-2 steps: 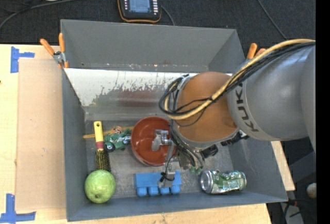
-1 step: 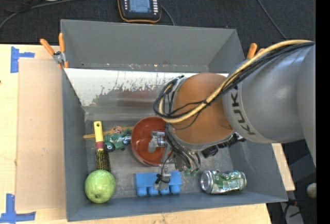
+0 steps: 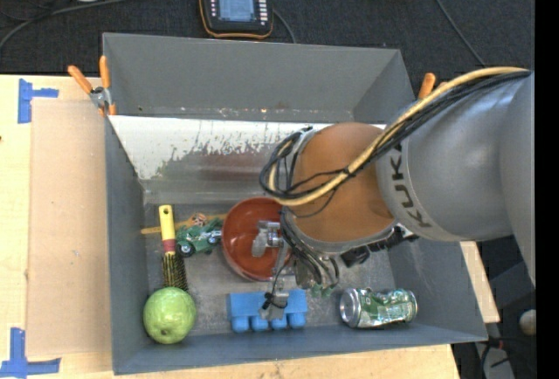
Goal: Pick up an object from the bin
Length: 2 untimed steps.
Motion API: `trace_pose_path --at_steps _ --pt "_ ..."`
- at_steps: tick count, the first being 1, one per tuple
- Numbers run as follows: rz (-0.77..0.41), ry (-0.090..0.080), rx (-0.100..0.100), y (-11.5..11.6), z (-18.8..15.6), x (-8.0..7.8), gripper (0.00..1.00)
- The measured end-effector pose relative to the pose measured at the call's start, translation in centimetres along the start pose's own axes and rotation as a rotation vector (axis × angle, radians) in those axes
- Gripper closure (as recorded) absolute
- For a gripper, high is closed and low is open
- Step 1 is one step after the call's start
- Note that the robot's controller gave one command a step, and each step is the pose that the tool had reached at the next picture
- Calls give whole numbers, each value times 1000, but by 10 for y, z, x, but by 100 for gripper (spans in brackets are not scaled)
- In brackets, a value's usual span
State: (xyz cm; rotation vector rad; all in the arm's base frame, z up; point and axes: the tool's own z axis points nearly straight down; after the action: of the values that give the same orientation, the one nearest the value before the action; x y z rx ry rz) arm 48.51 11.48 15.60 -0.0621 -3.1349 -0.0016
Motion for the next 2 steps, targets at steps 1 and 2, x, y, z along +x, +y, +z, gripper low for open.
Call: trace_pose_path --at_steps 1,2 --pt "-184 2 1 -8 46 -22 0" --pt "-163 -1 -1 -6 30 -27 0"
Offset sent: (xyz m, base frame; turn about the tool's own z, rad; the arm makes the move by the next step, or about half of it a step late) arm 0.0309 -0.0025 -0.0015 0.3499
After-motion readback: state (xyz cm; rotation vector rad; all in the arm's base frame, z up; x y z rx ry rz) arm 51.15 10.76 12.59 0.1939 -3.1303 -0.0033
